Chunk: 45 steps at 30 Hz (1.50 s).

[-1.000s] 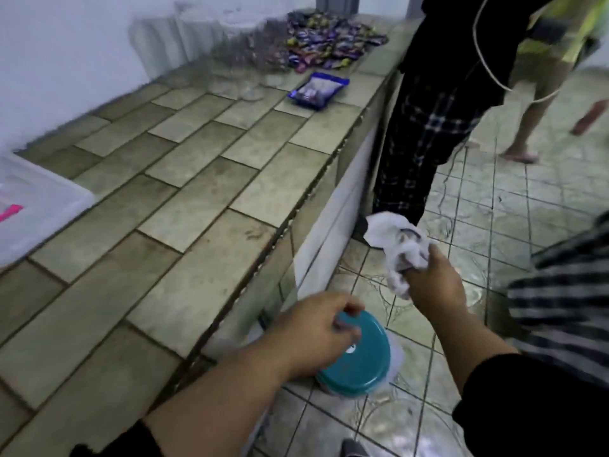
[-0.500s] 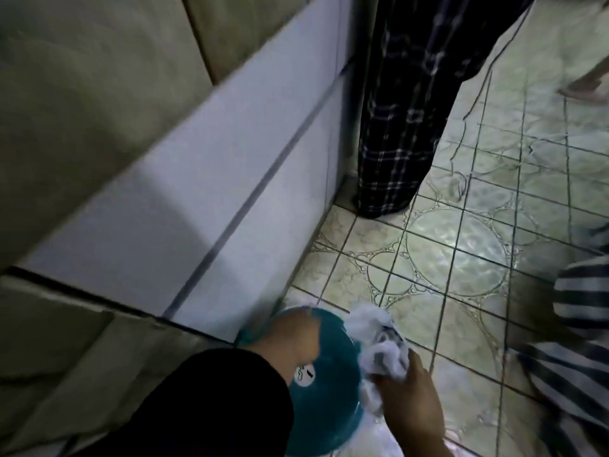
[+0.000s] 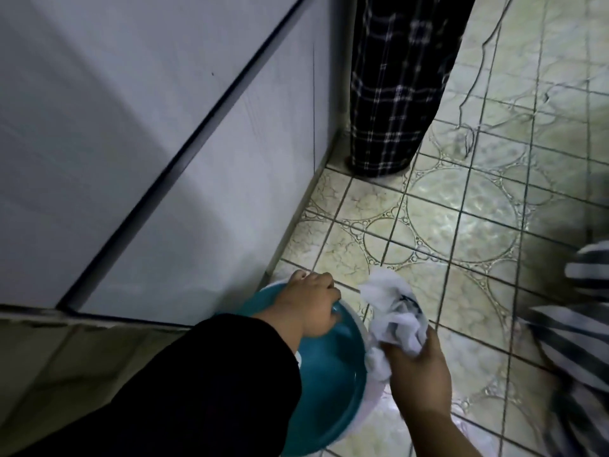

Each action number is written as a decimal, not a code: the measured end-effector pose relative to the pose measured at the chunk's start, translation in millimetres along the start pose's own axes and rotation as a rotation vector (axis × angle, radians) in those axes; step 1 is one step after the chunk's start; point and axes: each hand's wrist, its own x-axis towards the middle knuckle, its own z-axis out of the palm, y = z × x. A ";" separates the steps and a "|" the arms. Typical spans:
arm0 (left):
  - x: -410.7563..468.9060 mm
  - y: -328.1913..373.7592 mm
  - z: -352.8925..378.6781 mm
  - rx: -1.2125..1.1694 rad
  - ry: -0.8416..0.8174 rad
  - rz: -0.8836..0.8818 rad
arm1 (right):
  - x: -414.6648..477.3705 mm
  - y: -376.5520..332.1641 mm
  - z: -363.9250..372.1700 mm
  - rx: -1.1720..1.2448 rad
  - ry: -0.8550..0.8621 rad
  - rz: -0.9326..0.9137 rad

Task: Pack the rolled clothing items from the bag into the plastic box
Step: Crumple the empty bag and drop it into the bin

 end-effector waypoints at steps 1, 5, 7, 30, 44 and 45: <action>0.4 0.6 -3.3 -0.007 -0.023 -0.001 | 0.2 -3.0 -2.2 0.015 0.018 0.019; -0.1 5.5 -13.1 0.012 -0.104 0.019 | -0.3 -9.4 -10.5 0.044 0.053 0.039; -3.6 13.6 -10.2 0.037 -0.084 0.092 | 2.0 -6.2 -12.2 0.044 0.023 0.001; -22.6 29.5 -53.1 -0.191 -0.003 0.019 | -3.6 -2.9 -13.9 0.108 0.184 -0.080; -91.9 -22.3 -103.9 -0.345 0.089 -0.212 | -69.5 -47.2 52.4 -0.600 -0.404 -0.160; -88.6 -17.7 -101.7 -0.328 0.089 -0.210 | -65.4 -46.1 43.0 -0.560 -0.340 -0.187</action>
